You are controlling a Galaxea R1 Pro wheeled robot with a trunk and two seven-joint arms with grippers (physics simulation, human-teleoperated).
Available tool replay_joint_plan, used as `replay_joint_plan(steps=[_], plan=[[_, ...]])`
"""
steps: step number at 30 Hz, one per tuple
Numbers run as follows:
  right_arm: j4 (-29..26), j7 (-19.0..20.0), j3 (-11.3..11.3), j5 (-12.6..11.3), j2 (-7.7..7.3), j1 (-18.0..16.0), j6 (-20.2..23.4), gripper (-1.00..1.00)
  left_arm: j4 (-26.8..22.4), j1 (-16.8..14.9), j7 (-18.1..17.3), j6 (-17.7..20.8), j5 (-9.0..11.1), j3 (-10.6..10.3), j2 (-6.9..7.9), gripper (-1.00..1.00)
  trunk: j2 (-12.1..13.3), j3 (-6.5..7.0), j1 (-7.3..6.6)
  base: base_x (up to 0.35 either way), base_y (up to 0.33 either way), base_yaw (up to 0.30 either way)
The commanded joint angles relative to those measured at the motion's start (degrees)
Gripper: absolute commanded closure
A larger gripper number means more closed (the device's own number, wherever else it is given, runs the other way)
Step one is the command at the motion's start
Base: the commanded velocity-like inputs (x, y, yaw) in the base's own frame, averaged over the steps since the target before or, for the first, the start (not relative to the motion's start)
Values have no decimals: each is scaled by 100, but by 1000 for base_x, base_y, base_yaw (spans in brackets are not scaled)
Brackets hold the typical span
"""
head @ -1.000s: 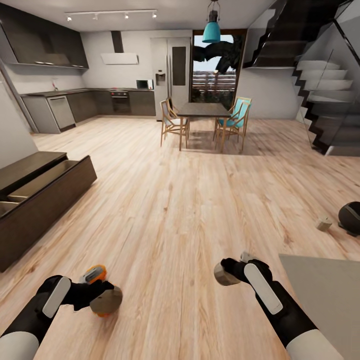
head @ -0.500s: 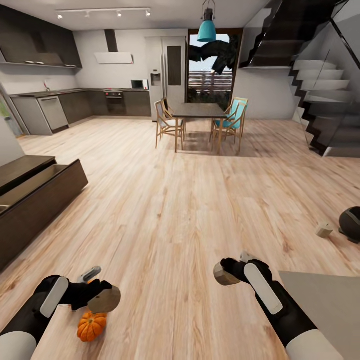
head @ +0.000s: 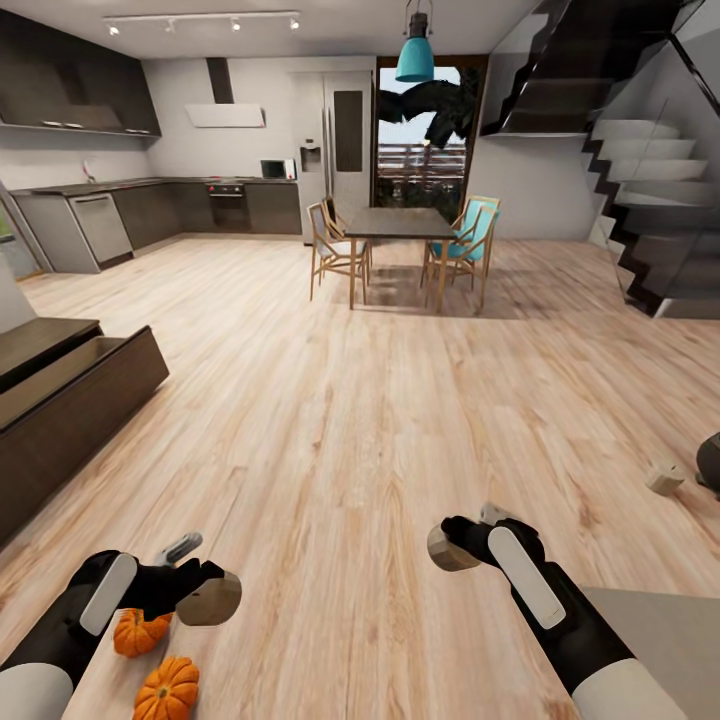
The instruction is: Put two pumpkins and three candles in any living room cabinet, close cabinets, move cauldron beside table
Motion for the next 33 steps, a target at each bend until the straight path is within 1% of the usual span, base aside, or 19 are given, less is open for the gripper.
replay_joint_plan(steps=[1,33], plan=[[-8,-57,16,-45,-6,-6,-3,100,-5,-2,10,26,33,10,-1,100,-2,-5,2,264,0,0],[-8,-59,16,-45,-4,-6,-3,100,-5,1,6,25,26,12,-1,100,-2,-5,2,264,0,0]])
